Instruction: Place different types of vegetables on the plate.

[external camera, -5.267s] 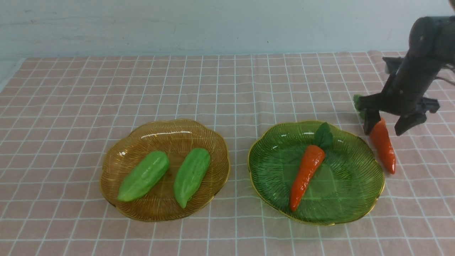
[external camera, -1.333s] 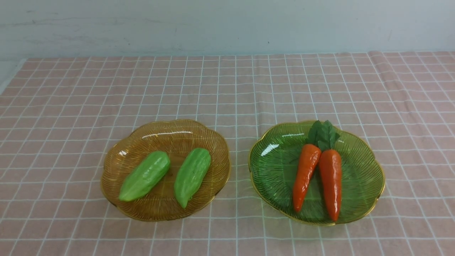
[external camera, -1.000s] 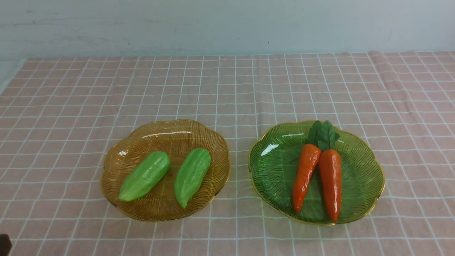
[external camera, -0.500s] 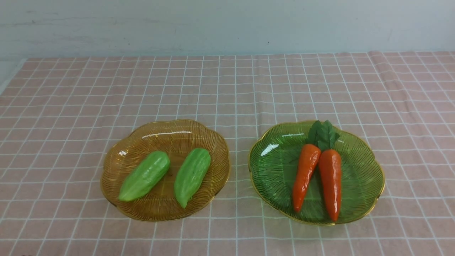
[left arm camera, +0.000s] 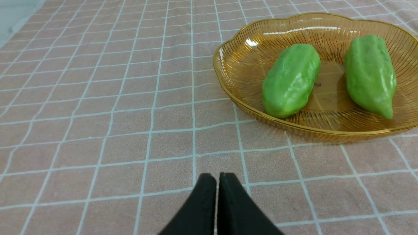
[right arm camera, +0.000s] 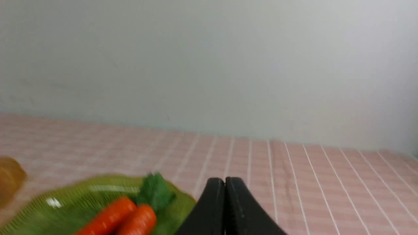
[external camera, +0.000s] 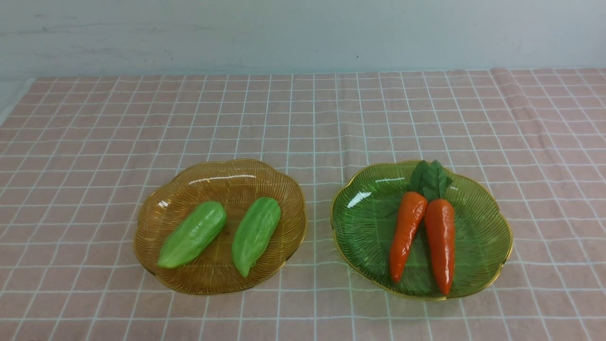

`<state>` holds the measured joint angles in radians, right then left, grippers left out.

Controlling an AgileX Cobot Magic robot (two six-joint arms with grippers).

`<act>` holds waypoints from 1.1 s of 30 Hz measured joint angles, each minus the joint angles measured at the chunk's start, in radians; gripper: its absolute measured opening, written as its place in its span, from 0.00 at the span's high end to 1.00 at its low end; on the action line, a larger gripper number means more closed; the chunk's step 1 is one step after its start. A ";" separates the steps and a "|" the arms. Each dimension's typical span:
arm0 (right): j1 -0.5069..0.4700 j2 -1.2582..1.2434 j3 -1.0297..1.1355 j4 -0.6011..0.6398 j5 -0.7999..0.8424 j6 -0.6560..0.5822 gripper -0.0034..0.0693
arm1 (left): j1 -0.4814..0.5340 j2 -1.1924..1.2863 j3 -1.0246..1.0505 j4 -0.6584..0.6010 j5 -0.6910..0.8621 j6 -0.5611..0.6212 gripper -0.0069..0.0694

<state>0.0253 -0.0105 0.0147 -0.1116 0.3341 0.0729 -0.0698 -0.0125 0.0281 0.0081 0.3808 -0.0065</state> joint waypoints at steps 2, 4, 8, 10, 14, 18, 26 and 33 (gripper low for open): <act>-0.026 0.000 0.011 0.016 0.042 0.000 0.97 | 0.000 0.000 0.000 0.000 0.000 0.000 0.91; -0.044 0.000 0.011 0.019 0.057 0.000 0.97 | 0.000 0.000 0.000 0.000 0.000 0.000 0.91; -0.048 0.000 0.011 0.022 0.058 0.000 0.97 | 0.000 0.000 0.000 0.000 0.000 0.000 0.91; -0.048 0.000 0.011 0.022 0.058 0.000 0.97 | 0.000 0.000 0.000 0.000 0.000 0.000 0.91; -0.048 0.000 0.011 0.022 0.058 0.000 0.97 | 0.000 0.000 0.000 0.000 0.000 0.000 0.91; -0.048 0.000 0.011 0.022 0.058 0.000 0.97 | 0.000 0.000 0.000 0.000 0.000 0.000 0.91; -0.048 0.000 0.011 0.022 0.058 0.000 0.97 | 0.000 0.000 0.000 0.000 0.000 0.000 0.91; -0.048 0.000 0.011 0.022 0.058 0.000 0.97 | 0.000 0.000 0.000 0.000 0.000 0.000 0.91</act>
<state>-0.0225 -0.0105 0.0259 -0.0898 0.3922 0.0729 -0.0698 -0.0125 0.0281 0.0081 0.3808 -0.0065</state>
